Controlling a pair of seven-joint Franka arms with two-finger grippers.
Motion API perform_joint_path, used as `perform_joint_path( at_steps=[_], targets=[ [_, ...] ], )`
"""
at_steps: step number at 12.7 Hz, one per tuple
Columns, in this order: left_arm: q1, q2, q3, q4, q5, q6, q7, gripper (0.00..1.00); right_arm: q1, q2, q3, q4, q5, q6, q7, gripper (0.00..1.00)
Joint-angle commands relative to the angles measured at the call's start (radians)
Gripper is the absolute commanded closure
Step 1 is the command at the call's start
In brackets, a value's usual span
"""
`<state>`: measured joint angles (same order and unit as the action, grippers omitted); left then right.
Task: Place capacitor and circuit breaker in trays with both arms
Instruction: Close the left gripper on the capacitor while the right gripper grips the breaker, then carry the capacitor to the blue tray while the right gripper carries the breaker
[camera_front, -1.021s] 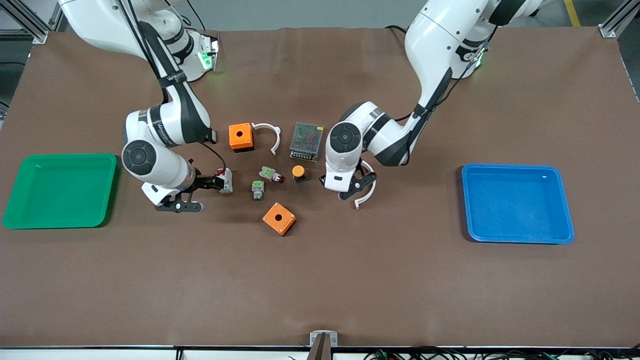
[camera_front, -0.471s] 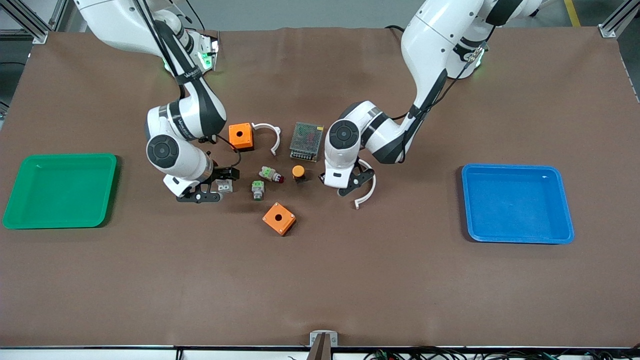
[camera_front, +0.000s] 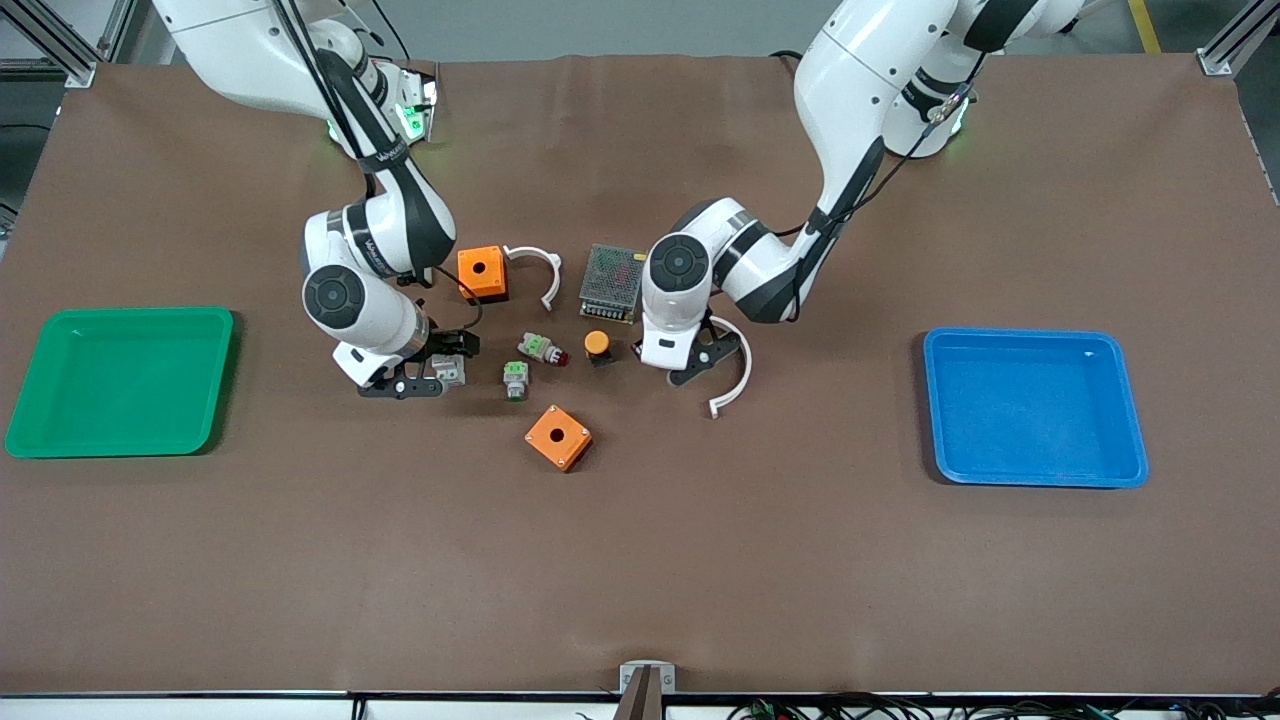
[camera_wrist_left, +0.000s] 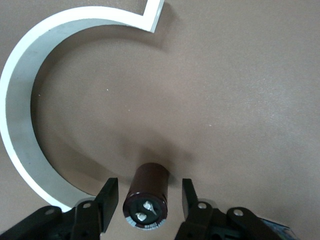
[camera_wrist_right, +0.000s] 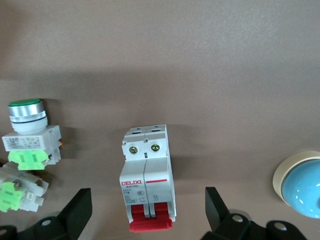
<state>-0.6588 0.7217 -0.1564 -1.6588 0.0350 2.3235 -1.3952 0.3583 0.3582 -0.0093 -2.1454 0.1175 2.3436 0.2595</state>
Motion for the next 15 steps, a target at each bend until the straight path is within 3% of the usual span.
perform_joint_path(
  at_steps=[1,4,5,7,10,15],
  targets=[
    [-0.004,0.002,0.003,-0.004,0.008,0.019,-0.019,0.58,0.004,0.012,-0.003,-0.007,0.018,0.016,-0.020,0.19],
    [0.010,-0.007,0.006,0.002,0.011,0.019,-0.008,0.87,0.004,0.016,-0.003,-0.004,0.018,0.017,-0.020,0.60],
    [0.013,-0.014,0.015,0.008,0.011,0.017,-0.005,0.93,0.004,0.018,-0.003,-0.002,0.018,0.017,-0.019,0.70],
    [0.057,-0.053,0.023,0.010,0.016,0.016,0.001,0.95,0.004,0.016,-0.003,0.005,0.018,0.013,-0.016,0.86],
    [0.152,-0.137,0.028,0.010,0.019,0.004,0.030,0.99,-0.012,-0.014,-0.009,0.062,0.019,-0.080,-0.008,0.88],
    [0.410,-0.191,0.024,0.016,0.017,-0.075,0.457,0.99,-0.235,-0.074,-0.014,0.372,0.005,-0.551,-0.142,0.90]
  ],
)
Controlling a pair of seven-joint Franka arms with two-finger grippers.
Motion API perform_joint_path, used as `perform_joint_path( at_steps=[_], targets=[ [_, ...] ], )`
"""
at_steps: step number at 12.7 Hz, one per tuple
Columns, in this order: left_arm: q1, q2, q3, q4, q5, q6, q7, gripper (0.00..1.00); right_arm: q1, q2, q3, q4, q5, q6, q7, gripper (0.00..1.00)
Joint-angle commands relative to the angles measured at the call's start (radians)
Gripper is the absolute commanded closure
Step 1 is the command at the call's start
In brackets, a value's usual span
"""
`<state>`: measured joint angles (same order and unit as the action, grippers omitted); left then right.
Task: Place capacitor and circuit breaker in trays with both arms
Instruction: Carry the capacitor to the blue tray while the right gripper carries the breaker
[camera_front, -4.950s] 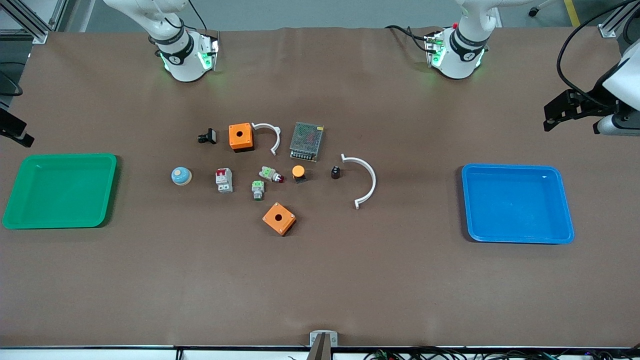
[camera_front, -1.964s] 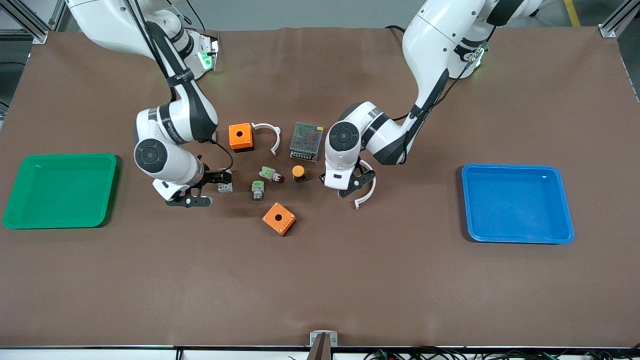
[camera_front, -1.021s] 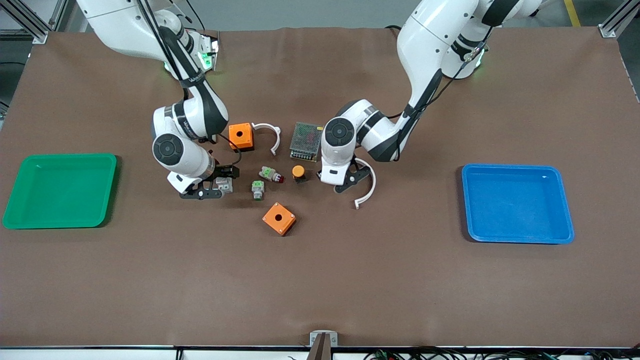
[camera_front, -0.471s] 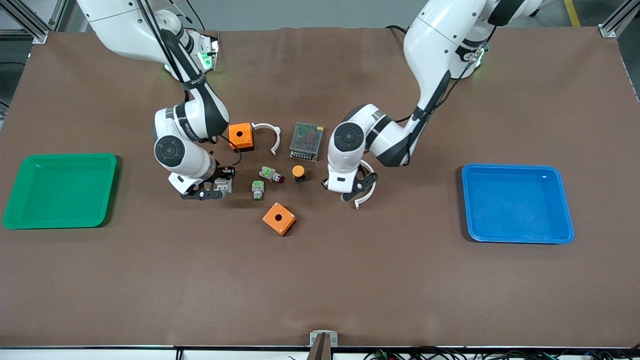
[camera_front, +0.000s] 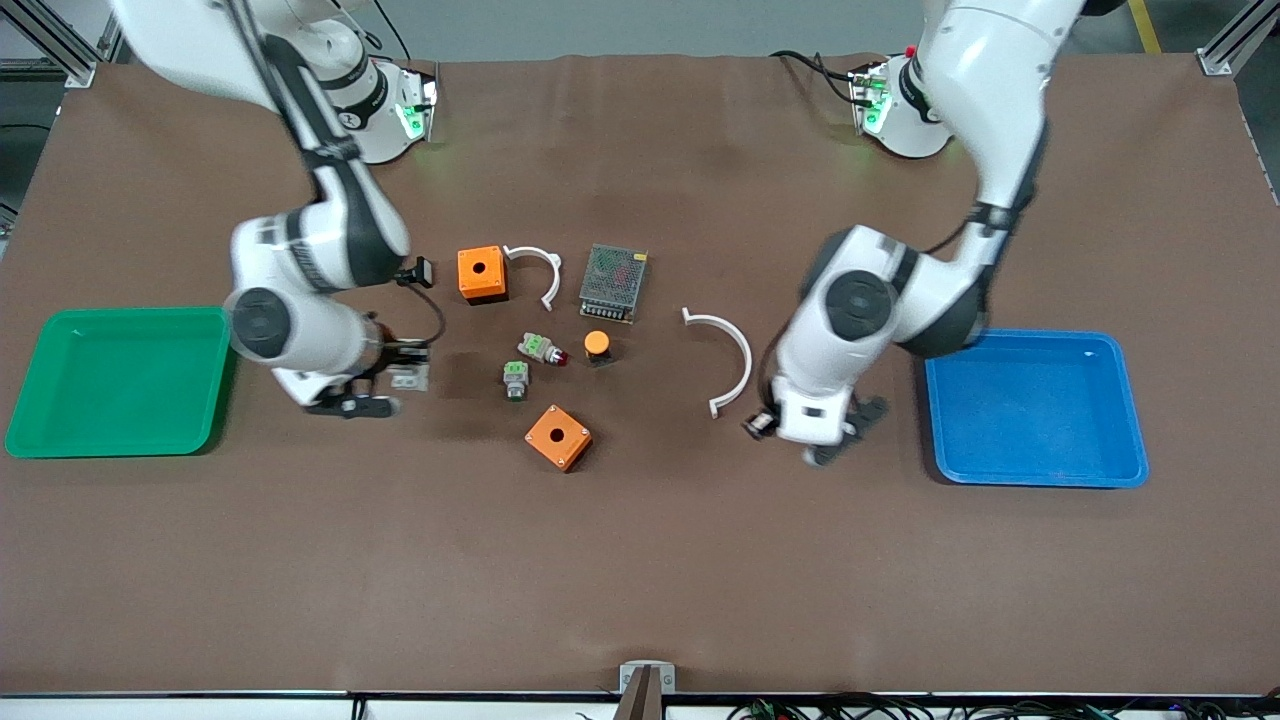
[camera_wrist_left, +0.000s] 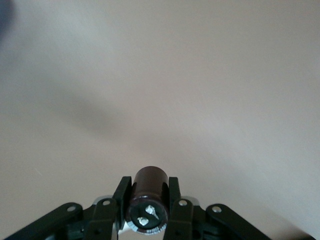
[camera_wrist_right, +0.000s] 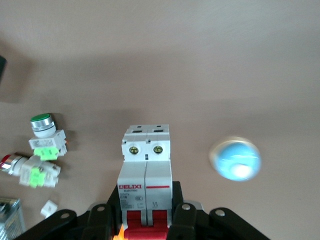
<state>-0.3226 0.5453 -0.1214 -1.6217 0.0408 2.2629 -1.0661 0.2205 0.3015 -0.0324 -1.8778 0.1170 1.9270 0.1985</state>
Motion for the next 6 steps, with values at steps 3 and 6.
perform_joint_path(
  at_steps=[3,6],
  targets=[
    [0.221,0.016,-0.009,-0.020,0.011,-0.014,0.351,1.00,-0.309,-0.008,0.009,0.212,-0.089,-0.211,-0.317,0.90],
    [0.322,0.025,-0.009,-0.023,0.011,-0.014,0.491,1.00,-0.498,0.028,0.009,0.242,-0.160,-0.148,-0.506,0.90]
  ],
)
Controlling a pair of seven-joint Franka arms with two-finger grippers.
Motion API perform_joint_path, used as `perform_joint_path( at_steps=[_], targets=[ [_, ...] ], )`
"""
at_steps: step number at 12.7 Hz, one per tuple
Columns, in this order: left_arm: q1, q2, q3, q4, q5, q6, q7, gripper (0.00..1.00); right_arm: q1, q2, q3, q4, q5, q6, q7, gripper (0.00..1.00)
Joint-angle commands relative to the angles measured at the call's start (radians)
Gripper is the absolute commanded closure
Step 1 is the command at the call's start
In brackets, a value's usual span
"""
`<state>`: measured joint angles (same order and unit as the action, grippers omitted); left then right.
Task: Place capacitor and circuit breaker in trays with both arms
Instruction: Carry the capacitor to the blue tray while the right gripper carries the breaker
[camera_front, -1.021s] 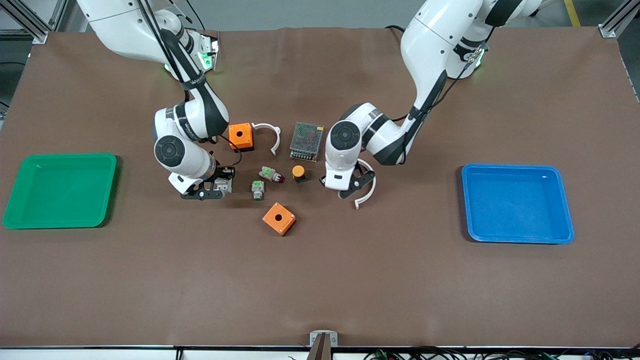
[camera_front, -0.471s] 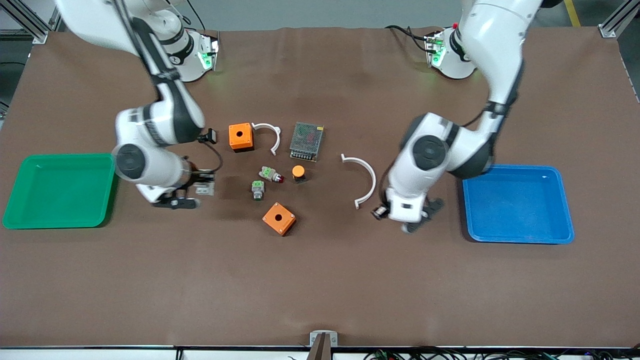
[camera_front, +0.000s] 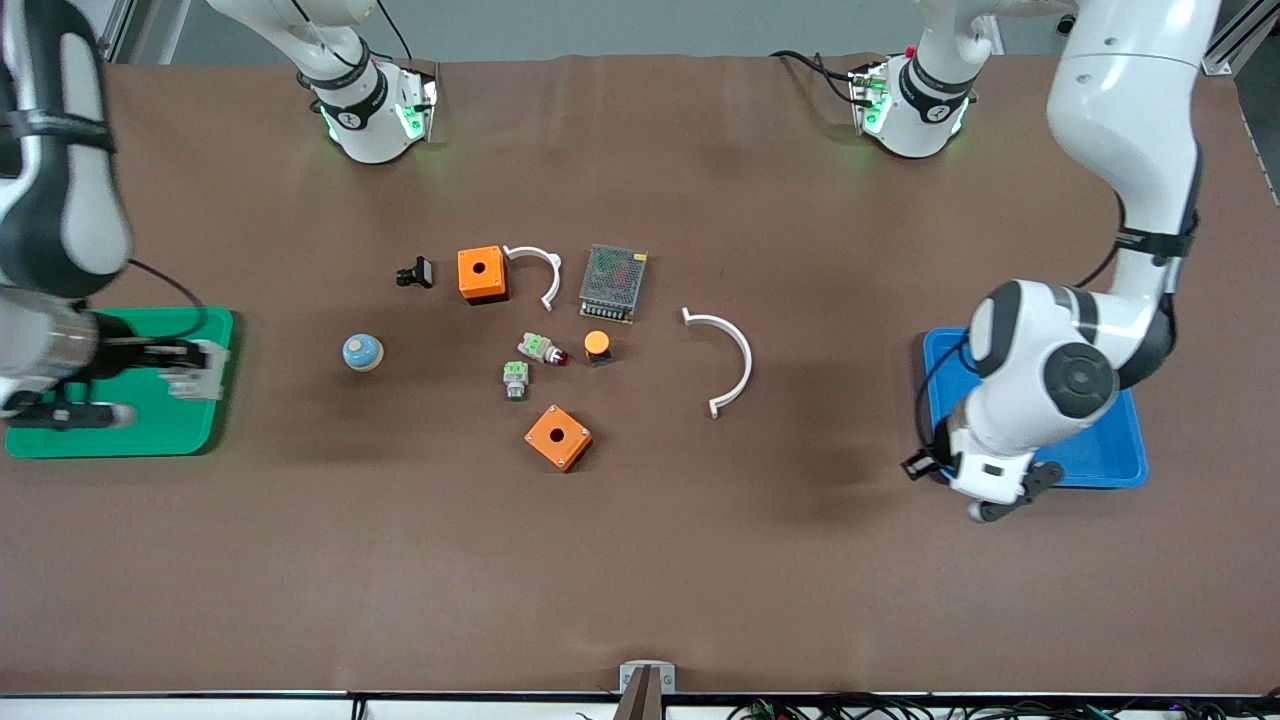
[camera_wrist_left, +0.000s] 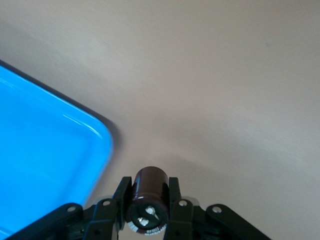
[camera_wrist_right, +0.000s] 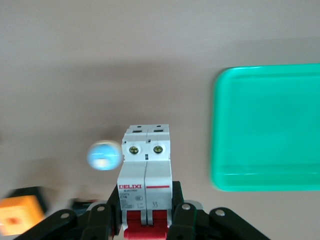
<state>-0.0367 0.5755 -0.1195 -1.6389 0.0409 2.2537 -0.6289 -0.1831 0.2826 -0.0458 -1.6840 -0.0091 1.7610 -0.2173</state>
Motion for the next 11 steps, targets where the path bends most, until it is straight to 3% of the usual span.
perform_joint_path(
  at_steps=[1,5,9,11],
  targets=[
    [0.063,0.003,-0.011,-0.010,0.011,-0.006,0.054,1.00,-0.152,0.081,0.023,0.075,-0.047,0.037,-0.164,0.91],
    [0.176,0.023,-0.011,-0.019,0.013,-0.048,0.118,1.00,-0.331,0.278,0.023,0.217,-0.055,0.096,-0.312,0.91],
    [0.262,0.000,-0.011,-0.090,0.013,-0.055,0.241,0.99,-0.387,0.378,0.023,0.211,-0.055,0.294,-0.313,0.90],
    [0.276,-0.014,-0.011,-0.130,0.011,-0.055,0.264,0.99,-0.389,0.409,0.023,0.211,-0.057,0.307,-0.310,0.90]
  ],
)
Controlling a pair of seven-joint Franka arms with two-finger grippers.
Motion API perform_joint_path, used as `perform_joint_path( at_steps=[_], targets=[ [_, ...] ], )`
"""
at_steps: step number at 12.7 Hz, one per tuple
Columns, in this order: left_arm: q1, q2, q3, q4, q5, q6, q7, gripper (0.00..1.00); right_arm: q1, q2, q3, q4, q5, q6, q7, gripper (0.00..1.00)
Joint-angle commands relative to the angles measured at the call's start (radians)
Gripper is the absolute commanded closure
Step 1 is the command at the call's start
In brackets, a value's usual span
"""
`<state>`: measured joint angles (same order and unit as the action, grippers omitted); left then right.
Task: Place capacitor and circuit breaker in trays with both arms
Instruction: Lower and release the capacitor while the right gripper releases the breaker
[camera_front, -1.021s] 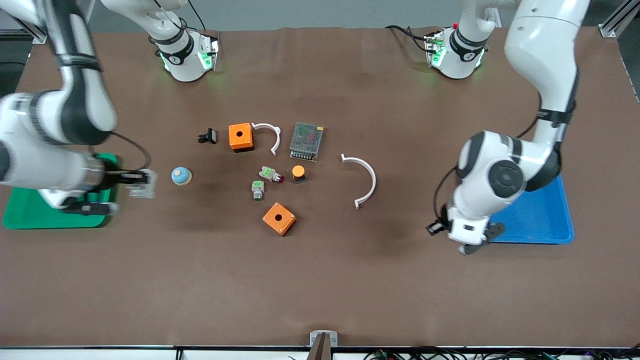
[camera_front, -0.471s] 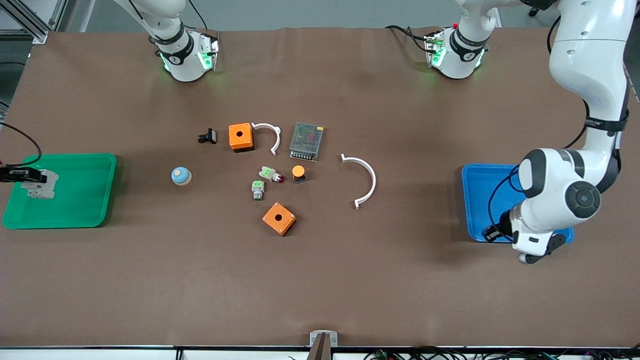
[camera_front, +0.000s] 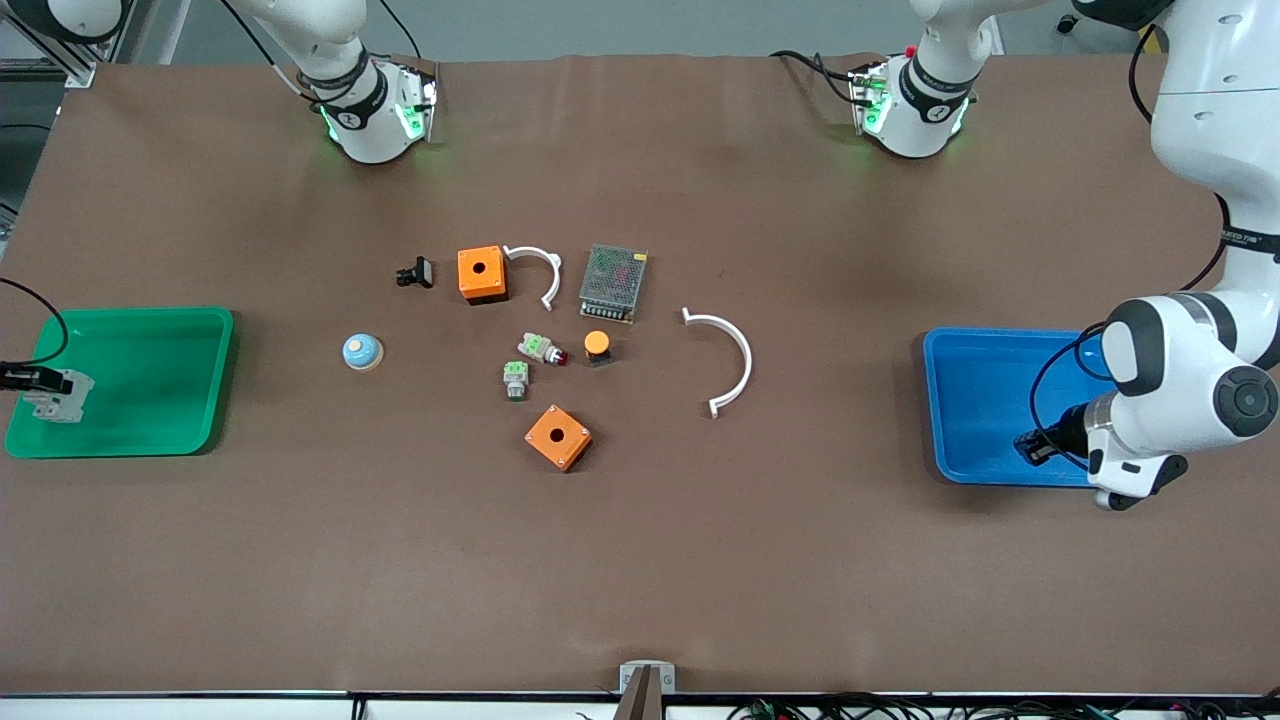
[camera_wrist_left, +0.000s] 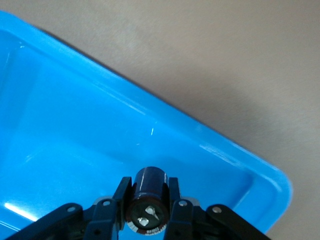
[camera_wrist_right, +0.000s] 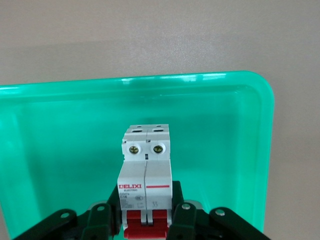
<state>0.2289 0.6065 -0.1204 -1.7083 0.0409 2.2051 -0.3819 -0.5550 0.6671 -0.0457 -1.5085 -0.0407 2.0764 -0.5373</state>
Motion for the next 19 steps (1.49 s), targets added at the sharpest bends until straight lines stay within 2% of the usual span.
perform_joint_path(
  at_steps=[1,6,7,8,9,10,11,13,16,19],
  targets=[
    [0.027,-0.050,-0.010,-0.073,0.013,-0.007,0.037,0.99,-0.019,0.034,0.021,0.033,-0.024,-0.009,0.014,0.90],
    [0.087,-0.048,-0.010,-0.096,0.013,-0.004,0.166,0.96,-0.040,0.062,0.021,-0.008,-0.019,0.031,0.014,0.86],
    [0.090,-0.047,-0.010,-0.096,0.013,-0.002,0.166,0.91,-0.043,0.062,0.021,-0.018,-0.019,0.048,0.014,0.83],
    [0.090,-0.042,-0.010,-0.094,0.013,-0.002,0.166,0.82,-0.043,0.062,0.021,-0.019,-0.019,0.047,0.014,0.74],
    [0.090,-0.039,-0.010,-0.094,0.013,-0.002,0.166,0.68,-0.043,0.059,0.021,-0.019,-0.019,0.044,0.013,0.43],
    [0.087,-0.037,-0.010,-0.093,0.013,-0.002,0.166,0.39,-0.042,0.054,0.021,-0.018,-0.019,0.042,0.011,0.00],
    [0.086,-0.037,-0.010,-0.090,0.013,-0.002,0.164,0.00,-0.037,0.045,0.021,-0.018,-0.019,0.030,0.007,0.00],
    [0.079,-0.051,-0.015,-0.080,0.013,-0.005,0.161,0.00,-0.031,-0.015,0.023,-0.012,-0.019,-0.042,0.005,0.00],
    [0.070,-0.111,-0.039,-0.051,0.013,-0.016,0.159,0.00,0.009,-0.173,0.026,-0.013,-0.019,-0.204,0.038,0.00],
    [0.070,-0.152,-0.093,0.054,0.013,-0.132,0.159,0.00,0.079,-0.303,0.027,-0.016,-0.019,-0.379,0.178,0.00]
  ],
)
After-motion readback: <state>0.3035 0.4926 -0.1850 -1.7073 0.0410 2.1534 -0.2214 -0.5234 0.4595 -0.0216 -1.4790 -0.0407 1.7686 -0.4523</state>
